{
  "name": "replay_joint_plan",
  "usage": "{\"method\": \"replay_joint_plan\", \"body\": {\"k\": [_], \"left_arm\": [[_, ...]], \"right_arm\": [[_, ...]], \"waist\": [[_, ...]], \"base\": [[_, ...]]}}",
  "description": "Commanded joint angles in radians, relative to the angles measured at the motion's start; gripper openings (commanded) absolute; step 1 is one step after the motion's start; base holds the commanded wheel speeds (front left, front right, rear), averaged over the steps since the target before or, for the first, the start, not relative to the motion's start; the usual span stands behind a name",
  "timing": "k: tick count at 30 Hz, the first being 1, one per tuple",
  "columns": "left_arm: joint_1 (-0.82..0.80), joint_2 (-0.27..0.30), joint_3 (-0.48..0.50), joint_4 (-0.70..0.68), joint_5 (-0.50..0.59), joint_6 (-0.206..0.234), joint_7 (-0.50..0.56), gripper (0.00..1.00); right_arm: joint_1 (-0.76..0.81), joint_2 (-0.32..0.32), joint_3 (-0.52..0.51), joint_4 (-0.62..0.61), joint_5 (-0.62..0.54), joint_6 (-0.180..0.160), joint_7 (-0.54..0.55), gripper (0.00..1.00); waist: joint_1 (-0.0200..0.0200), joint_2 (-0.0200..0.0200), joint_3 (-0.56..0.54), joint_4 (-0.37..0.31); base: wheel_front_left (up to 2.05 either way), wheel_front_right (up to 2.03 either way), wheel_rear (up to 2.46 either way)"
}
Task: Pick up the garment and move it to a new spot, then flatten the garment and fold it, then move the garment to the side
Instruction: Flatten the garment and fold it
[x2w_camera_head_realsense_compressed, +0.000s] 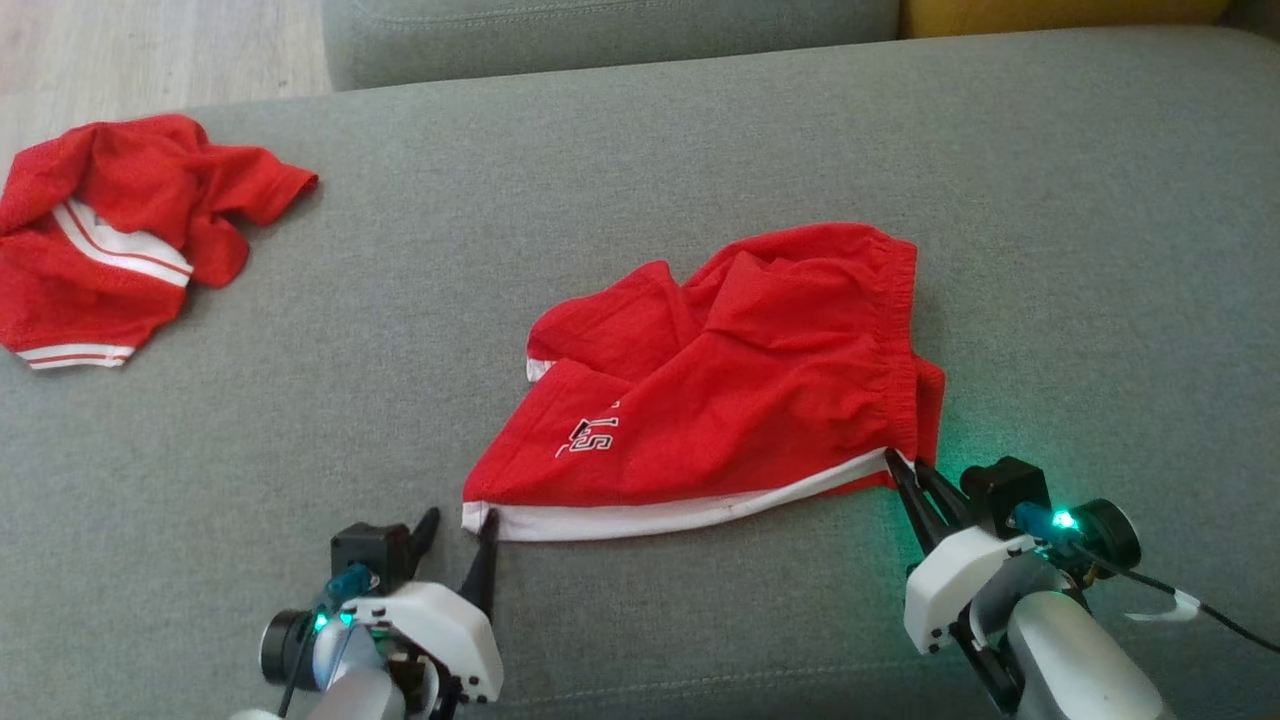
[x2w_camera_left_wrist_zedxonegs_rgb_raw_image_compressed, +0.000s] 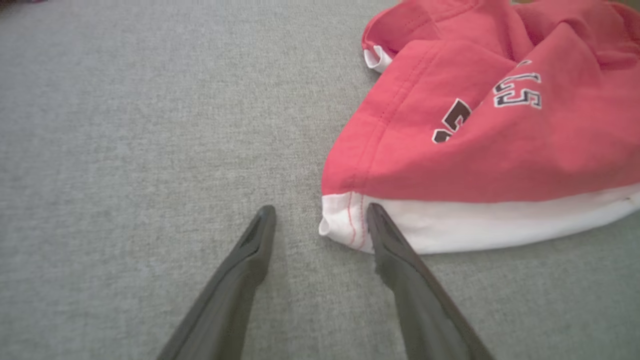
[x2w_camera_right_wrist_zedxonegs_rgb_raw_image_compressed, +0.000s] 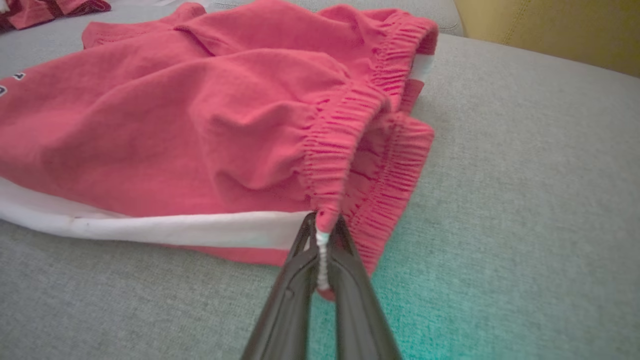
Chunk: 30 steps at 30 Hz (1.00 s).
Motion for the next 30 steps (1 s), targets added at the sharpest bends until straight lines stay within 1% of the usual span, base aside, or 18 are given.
{"method": "replay_joint_plan", "body": {"k": [1,2,5,6,9,10,12,13,14,18,21,24,27,28,30], "left_arm": [[-0.04,0.002,0.021,-0.015,-0.005,-0.007,-0.011,0.78],[-0.044,0.002,0.015,-0.01,-0.005,-0.01,-0.014,0.68],[-0.051,0.002,-0.007,0.005,0.001,-0.017,-0.02,0.49],[-0.053,0.002,-0.014,0.011,0.0,-0.021,-0.022,0.46],[-0.056,0.002,-0.033,0.024,-0.006,-0.026,-0.026,0.44],[-0.056,0.001,-0.04,0.027,-0.01,-0.025,-0.027,0.39],[-0.058,0.001,-0.05,0.03,-0.02,-0.021,-0.03,0.25],[-0.059,0.001,-0.055,0.03,-0.024,-0.019,-0.032,0.14],[-0.06,0.001,-0.059,0.029,-0.028,-0.017,-0.034,0.0],[-0.056,0.001,-0.063,0.0,-0.035,-0.006,-0.042,0.0],[-0.043,0.005,-0.046,-0.059,-0.032,0.006,-0.046,0.0],[-0.017,0.019,-0.013,-0.169,-0.021,0.018,-0.047,0.0],[0.016,0.033,0.025,-0.303,-0.004,0.032,-0.047,0.0],[0.016,0.033,0.025,-0.303,-0.004,0.032,-0.047,0.0],[0.039,0.043,0.051,-0.39,0.009,0.04,-0.047,0.0]], "right_arm": [[-0.033,-0.006,0.013,-0.028,-0.003,0.007,-0.014,0.0],[-0.033,-0.006,0.013,-0.028,-0.003,0.007,-0.015,0.0],[-0.035,-0.004,0.015,-0.025,-0.001,0.007,-0.017,0.0],[-0.036,-0.003,0.016,-0.023,-0.001,0.007,-0.017,0.0],[-0.037,-0.001,0.02,-0.019,0.001,0.007,-0.019,0.0],[-0.037,0.0,0.02,-0.017,0.002,0.007,-0.02,0.0],[-0.039,0.001,0.022,-0.015,0.003,0.007,-0.021,0.0],[-0.04,0.002,0.023,-0.014,0.003,0.007,-0.021,0.0],[-0.041,0.002,0.023,-0.013,0.004,0.007,-0.023,0.0],[-0.044,0.004,0.019,-0.017,0.008,0.007,-0.032,0.0],[-0.047,0.001,0.017,-0.039,0.009,0.007,-0.047,0.0],[-0.05,-0.003,0.013,-0.081,0.014,0.007,-0.061,0.0],[-0.051,-0.006,0.013,-0.149,0.04,0.007,-0.07,0.0],[-0.051,-0.006,0.013,-0.149,0.04,0.007,-0.07,0.0],[-0.053,-0.016,0.02,-0.211,0.049,0.007,-0.073,0.0]], "waist": [[0.0,0.0,0.002,-0.001],[0.0,0.0,0.002,-0.002],[0.0,0.0,0.002,-0.005],[0.0,0.0,0.002,-0.006],[0.0,0.0,0.0,-0.012],[0.0,0.0,-0.001,-0.013],[0.0,0.0,-0.001,-0.017],[0.0,0.0,0.0,-0.019],[0.0,0.0,0.0,-0.02],[0.0,0.0,-0.007,-0.02],[0.0,0.0,-0.016,-0.017],[0.0,0.0,-0.033,-0.012],[0.0,0.0,-0.053,-0.009],[0.0,0.0,-0.053,-0.009],[0.0,0.0,-0.067,-0.009]], "base": [[0.0,0.0,0.0],[0.0,0.0,0.0],[0.0,0.0,0.0],[0.0,0.0,0.0],[0.0,0.0,0.0],[0.0,0.0,0.0],[0.0,0.0,0.0],[0.0,0.0,0.0],[0.0,0.0,0.0],[0.0,0.0,0.0],[0.0,0.0,0.0],[0.0,0.0,0.0],[0.0,0.0,0.0],[0.0,0.0,0.0],[0.0,0.0,0.0]]}}
